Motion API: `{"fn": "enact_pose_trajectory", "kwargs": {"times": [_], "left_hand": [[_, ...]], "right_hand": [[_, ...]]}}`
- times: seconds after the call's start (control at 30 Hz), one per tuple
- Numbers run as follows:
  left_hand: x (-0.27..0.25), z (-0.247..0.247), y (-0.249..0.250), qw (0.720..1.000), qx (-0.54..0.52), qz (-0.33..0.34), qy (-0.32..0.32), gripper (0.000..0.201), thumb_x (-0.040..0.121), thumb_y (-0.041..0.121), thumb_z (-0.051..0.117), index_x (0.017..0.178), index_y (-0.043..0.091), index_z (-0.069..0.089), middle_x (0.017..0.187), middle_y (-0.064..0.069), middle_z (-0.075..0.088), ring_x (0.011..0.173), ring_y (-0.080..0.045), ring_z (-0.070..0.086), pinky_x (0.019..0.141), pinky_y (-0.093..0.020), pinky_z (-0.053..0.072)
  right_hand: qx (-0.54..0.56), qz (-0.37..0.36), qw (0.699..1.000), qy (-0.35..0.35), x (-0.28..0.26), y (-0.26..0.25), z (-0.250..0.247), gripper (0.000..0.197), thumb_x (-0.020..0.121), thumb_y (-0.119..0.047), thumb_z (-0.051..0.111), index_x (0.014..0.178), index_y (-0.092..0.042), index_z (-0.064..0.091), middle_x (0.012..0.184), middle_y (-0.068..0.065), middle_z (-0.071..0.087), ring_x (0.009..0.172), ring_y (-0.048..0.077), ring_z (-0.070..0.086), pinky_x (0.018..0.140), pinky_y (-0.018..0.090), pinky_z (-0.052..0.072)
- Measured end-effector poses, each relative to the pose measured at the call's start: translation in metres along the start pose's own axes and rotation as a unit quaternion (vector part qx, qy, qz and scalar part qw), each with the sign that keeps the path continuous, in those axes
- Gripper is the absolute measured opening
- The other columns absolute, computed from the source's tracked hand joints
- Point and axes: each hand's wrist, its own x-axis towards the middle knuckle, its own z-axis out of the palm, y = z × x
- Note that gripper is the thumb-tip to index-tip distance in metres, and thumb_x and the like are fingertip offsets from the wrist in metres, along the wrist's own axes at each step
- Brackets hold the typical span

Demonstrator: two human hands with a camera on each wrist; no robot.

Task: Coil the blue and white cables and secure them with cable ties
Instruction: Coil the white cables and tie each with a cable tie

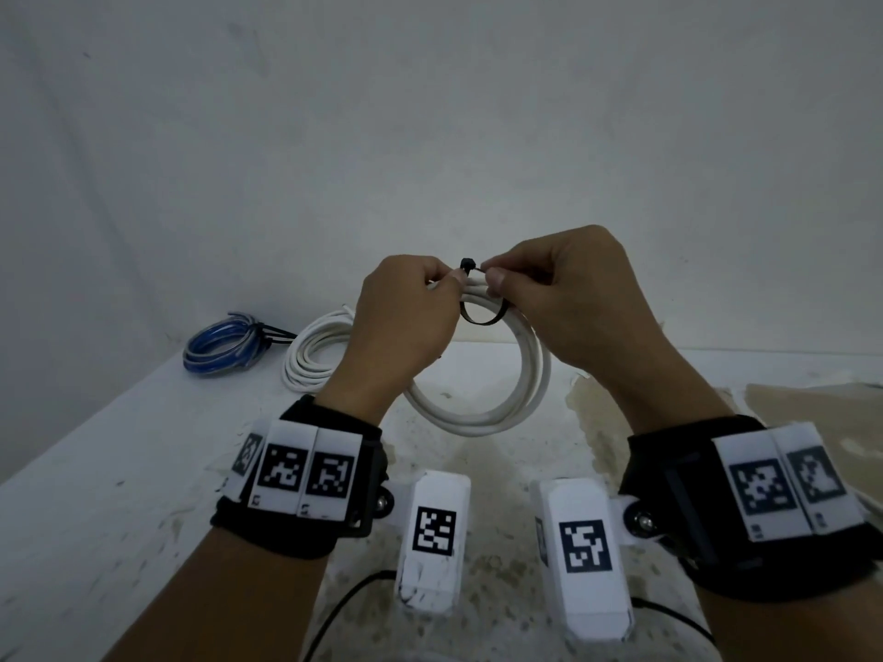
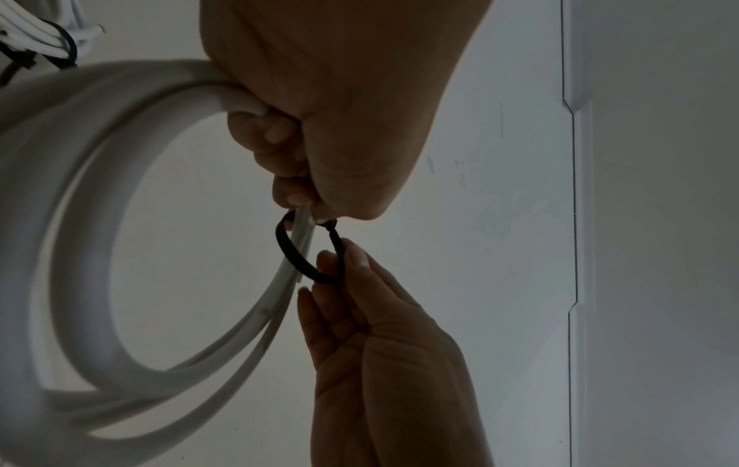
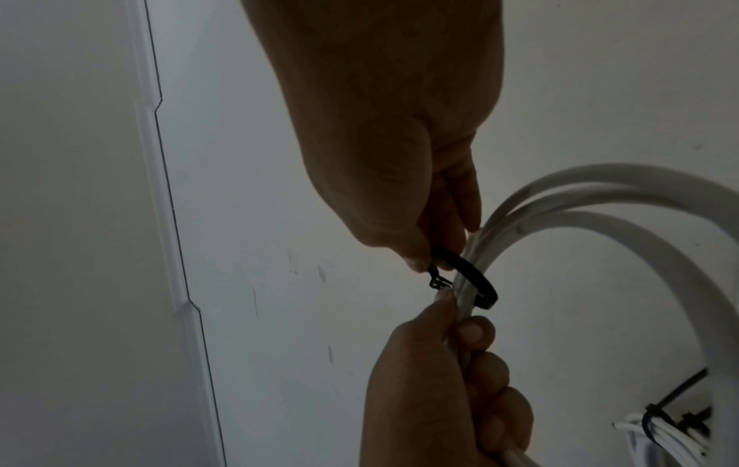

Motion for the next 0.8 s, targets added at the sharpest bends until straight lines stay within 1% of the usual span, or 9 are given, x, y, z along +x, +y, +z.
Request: {"fn": "enact_pose_trajectory", "kwargs": {"times": [0.07,0.1,0.27,0.4,0.5,0.57,0.63,0.7,0.8], "left_hand": [[-0.0002,0.0014,0.0,1.0,0.002,0.003,-0.001,0.025,0.096,0.028,0.055,0.077,0.024,0.071,0.064,0.002,0.065,0.068,-0.017,0.062,0.062,-0.028,0.046],[-0.0004,0.0022,0.0002,1.0,0.002,0.002,-0.002,0.025,0.095,0.028,0.055,0.077,0.025,0.071,0.064,0.003,0.064,0.067,-0.017,0.061,0.064,-0.03,0.045],[-0.0007,0.0039,-0.0008,1.0,0.016,0.015,-0.001,0.025,0.096,0.027,0.055,0.08,0.02,0.073,0.064,0.004,0.064,0.069,-0.017,0.061,0.068,-0.033,0.048],[-0.0005,0.0053,-0.0033,0.999,0.031,0.025,-0.005,0.025,0.096,0.027,0.055,0.076,0.023,0.07,0.059,0.008,0.06,0.061,-0.012,0.056,0.063,-0.029,0.045],[-0.0004,0.0069,-0.004,0.998,0.052,0.046,-0.011,0.023,0.095,0.026,0.056,0.082,0.02,0.074,0.057,0.011,0.056,0.06,-0.011,0.053,0.064,-0.028,0.042],[-0.001,0.0075,-0.004,0.996,0.069,0.061,-0.019,0.023,0.095,0.027,0.055,0.087,0.019,0.075,0.059,0.014,0.054,0.063,-0.01,0.053,0.065,-0.028,0.042],[-0.0015,0.0074,-0.004,0.993,0.085,0.078,-0.031,0.022,0.096,0.027,0.055,0.09,0.019,0.075,0.064,0.015,0.056,0.07,-0.012,0.056,0.069,-0.029,0.045],[-0.0012,0.007,-0.0052,0.99,0.099,0.095,-0.04,0.022,0.096,0.028,0.055,0.093,0.019,0.074,0.07,0.012,0.059,0.075,-0.014,0.06,0.072,-0.03,0.046],[0.0007,0.0058,-0.0073,0.985,0.122,0.113,-0.041,0.022,0.096,0.029,0.055,0.095,0.02,0.074,0.075,0.01,0.062,0.076,-0.014,0.061,0.071,-0.029,0.045]], "right_hand": [[-0.007,0.003,1.0,-0.007,0.0004,0.0006,-0.0004,0.013,0.088,-0.018,0.07,0.096,-0.019,0.079,0.077,-0.005,0.074,0.068,0.006,0.067,0.062,0.013,0.047],[-0.009,0.005,1.0,-0.008,0.0004,0.0009,-0.0007,0.013,0.088,-0.018,0.07,0.096,-0.02,0.079,0.077,-0.006,0.074,0.069,0.006,0.067,0.064,0.013,0.048],[-0.012,0.017,1.0,0.017,0.0002,0.0024,0.0001,0.013,0.087,-0.017,0.07,0.095,-0.019,0.079,0.079,-0.007,0.073,0.074,0.004,0.068,0.073,0.02,0.054],[-0.018,0.037,0.999,0.015,0.0006,0.0016,0.0011,0.01,0.085,-0.017,0.071,0.09,-0.02,0.078,0.073,-0.009,0.071,0.071,0.006,0.068,0.073,0.024,0.056],[-0.014,0.06,0.998,0.015,0.0011,0.0022,0.0009,0.006,0.083,-0.016,0.071,0.085,-0.02,0.075,0.072,-0.005,0.072,0.07,0.009,0.069,0.074,0.03,0.057],[-0.006,0.079,0.997,0.009,0.0012,0.0039,0.0012,0.009,0.083,-0.018,0.071,0.091,-0.021,0.071,0.073,-0.002,0.073,0.075,0.012,0.069,0.079,0.033,0.057],[-0.003,0.089,0.996,0.003,0.0014,0.0059,0.001,0.02,0.085,-0.019,0.07,0.104,-0.023,0.068,0.076,-0.002,0.073,0.082,0.012,0.069,0.085,0.037,0.055],[0.0,0.099,0.995,-0.015,0.0011,0.0053,-0.0007,0.028,0.086,-0.017,0.069,0.114,-0.024,0.066,0.078,-0.001,0.073,0.086,0.013,0.069,0.089,0.038,0.054],[0.033,0.12,0.991,-0.055,-0.0001,0.0025,-0.0023,0.032,0.086,-0.015,0.071,0.118,-0.02,0.067,0.077,0.0,0.073,0.079,0.011,0.07,0.085,0.032,0.056]]}}
